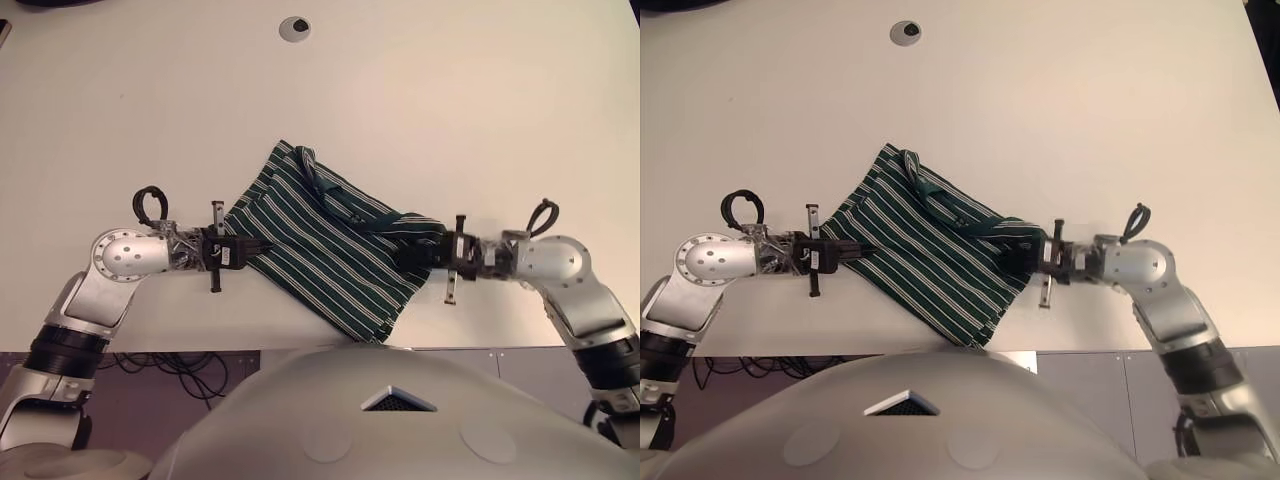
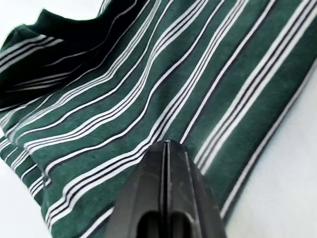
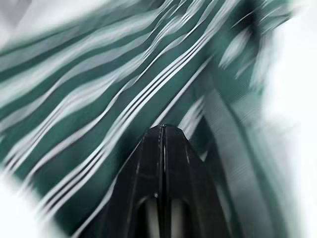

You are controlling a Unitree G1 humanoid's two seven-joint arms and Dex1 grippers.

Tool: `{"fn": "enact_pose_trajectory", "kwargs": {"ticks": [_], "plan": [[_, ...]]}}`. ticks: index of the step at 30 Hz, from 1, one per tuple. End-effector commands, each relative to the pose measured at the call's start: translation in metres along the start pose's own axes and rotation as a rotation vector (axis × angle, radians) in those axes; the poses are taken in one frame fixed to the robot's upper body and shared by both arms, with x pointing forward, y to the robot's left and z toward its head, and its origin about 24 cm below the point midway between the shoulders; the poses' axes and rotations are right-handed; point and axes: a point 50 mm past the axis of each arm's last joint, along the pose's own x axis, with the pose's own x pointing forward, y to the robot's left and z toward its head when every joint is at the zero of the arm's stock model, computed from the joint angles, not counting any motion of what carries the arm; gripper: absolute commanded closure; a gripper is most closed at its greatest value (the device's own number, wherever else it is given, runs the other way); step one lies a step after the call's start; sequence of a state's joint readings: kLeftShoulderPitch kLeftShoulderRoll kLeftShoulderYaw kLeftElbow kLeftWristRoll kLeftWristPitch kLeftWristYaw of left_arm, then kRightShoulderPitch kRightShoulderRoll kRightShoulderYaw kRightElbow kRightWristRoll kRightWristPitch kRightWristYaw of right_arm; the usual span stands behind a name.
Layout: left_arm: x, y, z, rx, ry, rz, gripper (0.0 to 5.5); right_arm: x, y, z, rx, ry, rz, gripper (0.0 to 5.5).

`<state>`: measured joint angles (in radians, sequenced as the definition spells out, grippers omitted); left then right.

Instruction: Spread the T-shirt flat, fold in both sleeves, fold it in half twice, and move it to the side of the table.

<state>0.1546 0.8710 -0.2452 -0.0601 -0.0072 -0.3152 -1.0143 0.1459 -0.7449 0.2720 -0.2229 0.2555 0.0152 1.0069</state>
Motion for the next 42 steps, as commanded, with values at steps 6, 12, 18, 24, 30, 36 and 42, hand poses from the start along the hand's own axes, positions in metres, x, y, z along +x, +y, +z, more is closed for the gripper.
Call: {"fn": "enact_pose_trajectory", "kwargs": {"ticks": [6, 12, 18, 24, 30, 36, 42], "plan": [[0.009, -0.002, -0.005, 0.007, 0.013, -0.024, 5.5, 0.052, -0.004, 0.014, 0.05, -0.102, -0.069, 5.48], [0.012, -0.002, -0.005, 0.0, 0.008, -0.032, 5.5, 0.067, 0.009, 0.004, 0.025, -0.089, -0.036, 5.48], [0.012, -0.004, -0.008, -0.009, 0.021, -0.049, 5.5, 0.051, -0.031, -0.007, -0.009, -0.05, -0.29, 5.48], [0.014, -0.003, -0.011, -0.01, 0.028, -0.05, 5.5, 0.037, -0.053, -0.012, -0.001, -0.033, -0.426, 5.48], [0.013, 0.013, -0.008, -0.002, 0.017, 0.023, 5.5, 0.043, -0.029, -0.026, -0.028, 0.048, -0.264, 5.48], [0.007, 0.045, -0.015, 0.065, 0.101, 0.007, 5.5, 0.041, -0.008, -0.031, -0.093, 0.113, -0.111, 5.48], [0.015, 0.085, -0.013, 0.13, 0.119, 0.049, 5.5, 0.031, 0.015, -0.043, -0.153, 0.247, 0.006, 5.48]]}}
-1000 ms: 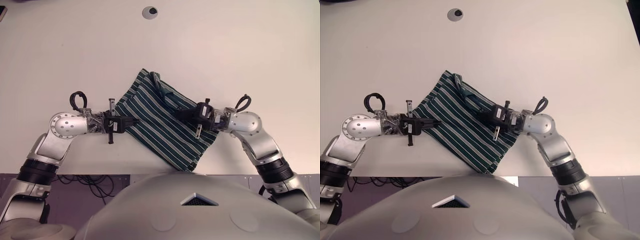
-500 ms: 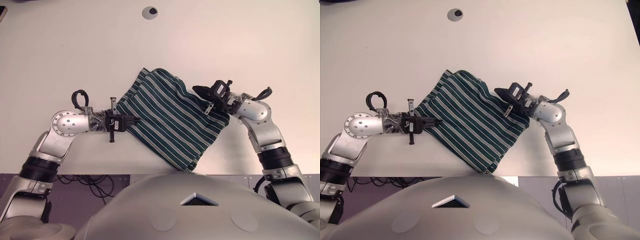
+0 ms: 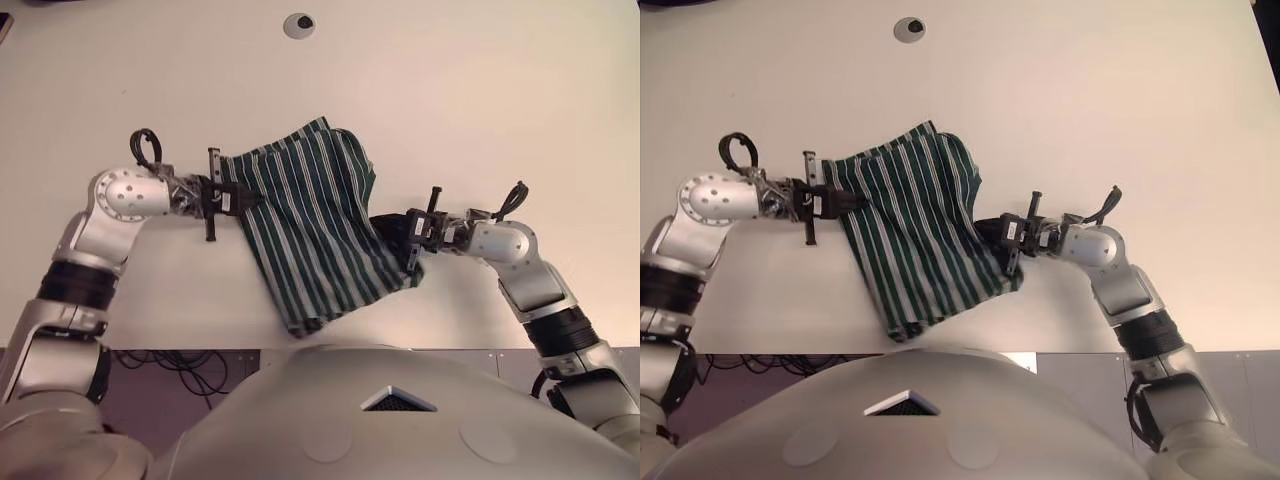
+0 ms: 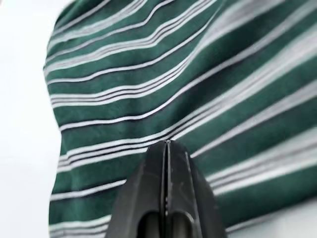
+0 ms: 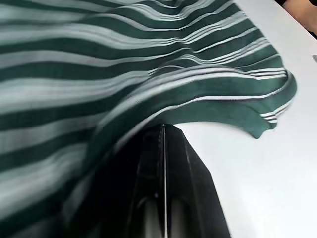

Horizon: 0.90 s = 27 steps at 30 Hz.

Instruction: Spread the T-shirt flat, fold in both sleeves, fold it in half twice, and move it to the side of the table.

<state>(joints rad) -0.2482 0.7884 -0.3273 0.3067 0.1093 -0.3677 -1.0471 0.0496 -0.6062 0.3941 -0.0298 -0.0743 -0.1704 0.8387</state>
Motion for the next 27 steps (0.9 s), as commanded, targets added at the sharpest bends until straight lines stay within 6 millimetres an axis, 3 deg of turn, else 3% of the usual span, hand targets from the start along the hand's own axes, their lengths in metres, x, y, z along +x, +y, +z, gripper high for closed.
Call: {"fn": "enact_pose_trajectory", "kwargs": {"ticks": [1, 8, 12, 15, 17, 19, 22, 24, 27], "plan": [[0.012, 0.013, 0.003, 0.037, -0.007, 0.011, 5.5, -0.008, 0.026, -0.022, 0.061, 0.134, 0.098, 5.48], [0.012, 0.027, 0.006, 0.084, -0.049, 0.125, 5.5, -0.014, 0.007, -0.027, 0.117, 0.126, -0.071, 5.48], [-0.003, 0.035, 0.022, 0.102, -0.184, 0.296, 4.89, -0.02, 0.006, -0.02, 0.188, 0.058, -0.098, 5.08], [-0.022, 0.03, 0.032, 0.107, -0.266, 0.402, 4.44, -0.033, 0.006, -0.01, 0.253, -0.015, -0.107, 4.65], [-0.032, 0.013, 0.033, 0.093, -0.265, 0.403, 4.2, -0.048, 0.006, -0.005, 0.257, -0.025, -0.113, 4.39], [-0.042, -0.017, 0.029, 0.054, -0.233, 0.359, 3.91, -0.068, 0.01, -0.002, 0.218, 0.005, -0.109, 4.07], [-0.055, -0.063, 0.025, -0.03, -0.155, 0.251, 3.63, -0.091, 0.029, 0.004, 0.185, 0.071, -0.001, 3.73], [-0.062, -0.09, 0.026, -0.079, -0.097, 0.151, 3.27, -0.099, 0.047, 0.009, 0.178, 0.115, 0.123, 3.32], [-0.068, -0.11, 0.029, -0.131, -0.038, 0.053, 2.89, -0.097, 0.056, 0.015, 0.153, 0.126, 0.194, 2.83]]}}
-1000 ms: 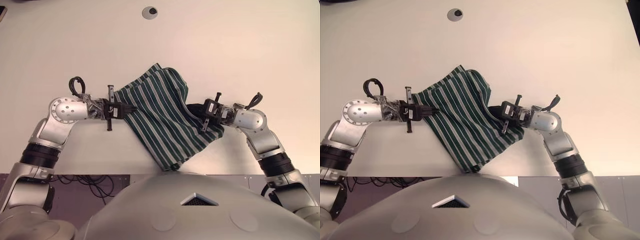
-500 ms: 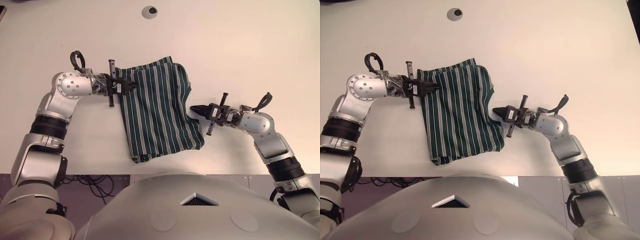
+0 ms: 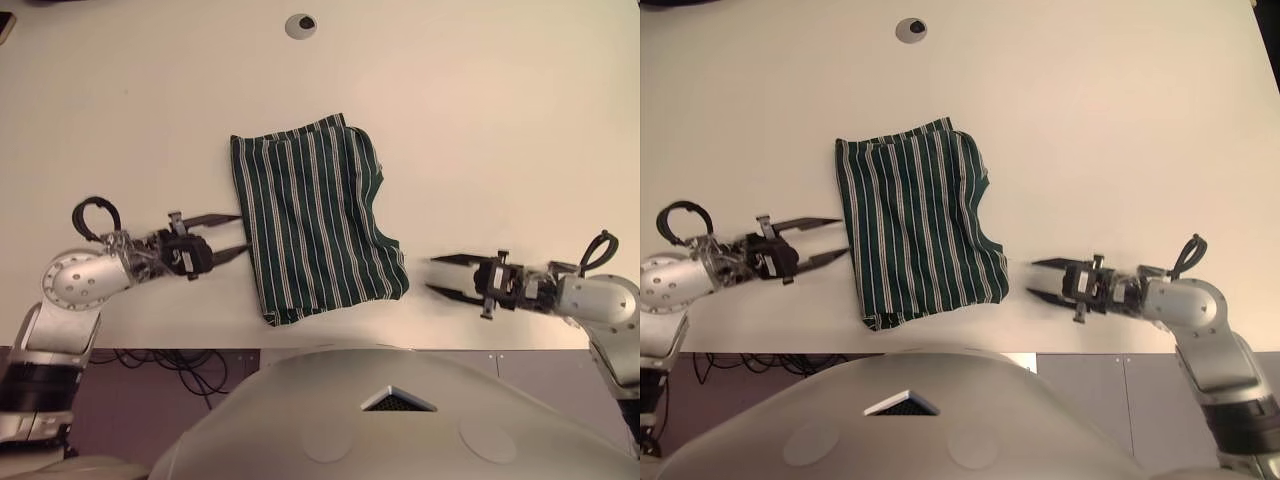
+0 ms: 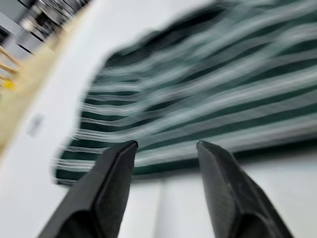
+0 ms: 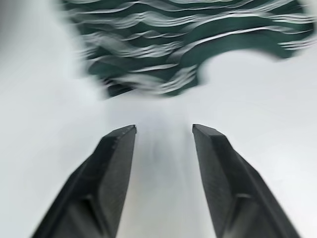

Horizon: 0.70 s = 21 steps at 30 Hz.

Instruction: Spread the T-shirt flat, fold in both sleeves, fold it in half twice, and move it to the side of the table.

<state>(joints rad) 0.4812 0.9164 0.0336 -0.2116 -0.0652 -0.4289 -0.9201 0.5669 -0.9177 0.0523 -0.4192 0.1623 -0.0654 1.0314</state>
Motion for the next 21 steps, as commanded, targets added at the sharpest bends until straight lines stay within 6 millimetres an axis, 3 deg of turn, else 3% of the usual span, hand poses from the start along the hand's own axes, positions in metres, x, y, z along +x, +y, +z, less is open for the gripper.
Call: {"fn": "enact_pose_trajectory", "kwargs": {"ticks": [1, 4, 8, 11, 20, 21], "plan": [[-0.01, -0.017, 0.001, -0.016, 0.091, -0.114, 2.89, 0.005, 0.007, 0.006, -0.066, 0.023, 0.06, 2.65], [-0.001, -0.031, 0.002, 0.001, 0.105, -0.163, 2.89, 0.019, 0.014, 0.005, -0.115, 0.032, 0.087, 2.6], [0.008, -0.038, 0.001, 0.033, 0.113, -0.18, 2.89, 0.037, 0.001, 0.012, -0.181, -0.034, -0.02, 2.6], [0.013, -0.037, 0.005, 0.073, 0.099, -0.209, 2.89, 0.046, -0.004, 0.014, -0.239, -0.036, -0.054, 2.6], [0.032, -0.027, 0.008, 0.244, 0.114, -0.307, 2.89, 0.063, 0.006, 0.007, -0.271, -0.015, 0.042, 2.6], [0.033, -0.027, 0.008, 0.255, 0.119, -0.318, 2.89, 0.063, 0.009, 0.005, -0.267, -0.002, 0.067, 2.8]]}}
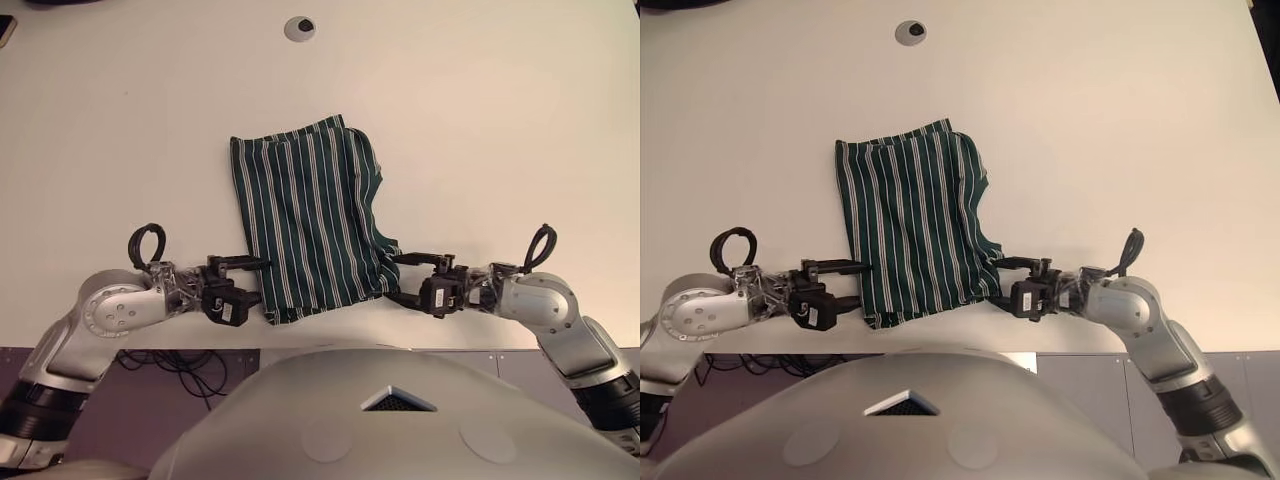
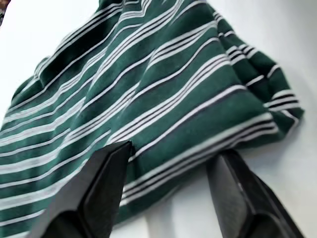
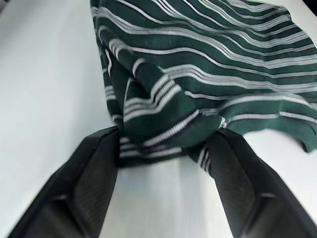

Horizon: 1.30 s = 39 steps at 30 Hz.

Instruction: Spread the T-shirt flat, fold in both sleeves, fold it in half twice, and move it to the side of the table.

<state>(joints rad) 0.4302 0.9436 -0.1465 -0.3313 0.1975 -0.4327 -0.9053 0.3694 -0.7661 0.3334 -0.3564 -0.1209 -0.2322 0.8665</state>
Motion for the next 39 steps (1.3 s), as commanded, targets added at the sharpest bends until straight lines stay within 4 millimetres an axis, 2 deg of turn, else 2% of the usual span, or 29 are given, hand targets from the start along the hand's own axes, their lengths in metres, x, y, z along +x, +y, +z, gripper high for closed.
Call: {"fn": "enact_pose_trajectory", "kwargs": {"ticks": [1, 4, 15, 18, 21, 23, 27, 31, 34, 37, 39], "plan": [[0.006, -0.009, -0.01, 0.018, 0.082, -0.122, 2.89, 0.001, 0.017, -0.013, 0.031, 0.091, 0.128, 2.92], [0.013, -0.011, -0.009, 0.034, 0.073, -0.183, 2.89, -0.002, 0.022, -0.017, 0.046, 0.12, 0.164, 3.52], [0.029, -0.021, -0.003, 0.044, 0.015, -0.324, 4.51, 0.001, 0.011, -0.029, 0.052, 0.175, 0.144, 5.23], [0.029, -0.025, -0.011, -0.065, 0.009, -0.376, 5.05, -0.002, 0.012, -0.014, 0.117, 0.112, 0.176, 5.33], [0.028, -0.024, -0.012, -0.131, -0.016, -0.385, 5.38, -0.006, 0.005, 0.025, 0.152, -0.053, 0.206, 5.34], [0.025, -0.022, -0.01, -0.173, -0.045, -0.379, 5.39, -0.009, 0.003, 0.039, 0.155, -0.091, 0.235, 5.35], [0.015, -0.018, 0.007, -0.31, -0.227, -0.397, 5.39, -0.012, 0.004, 0.049, 0.163, -0.086, 0.246, 5.35], [0.003, -0.016, 0.016, -0.364, -0.309, -0.381, 5.39, -0.019, -0.003, 0.067, 0.158, -0.151, 0.221, 5.36], [-0.009, -0.002, 0.022, -0.386, -0.383, -0.277, 5.39, -0.026, -0.019, 0.071, 0.151, -0.169, 0.136, 5.36], [-0.019, 0.019, 0.016, -0.409, -0.393, -0.122, 5.39, -0.028, -0.032, 0.07, 0.131, -0.15, 0.068, 5.36], [-0.021, 0.025, 0.012, -0.435, -0.392, -0.04, 5.39, -0.027, -0.044, 0.071, 0.119, -0.154, 0.031, 5.36]]}}
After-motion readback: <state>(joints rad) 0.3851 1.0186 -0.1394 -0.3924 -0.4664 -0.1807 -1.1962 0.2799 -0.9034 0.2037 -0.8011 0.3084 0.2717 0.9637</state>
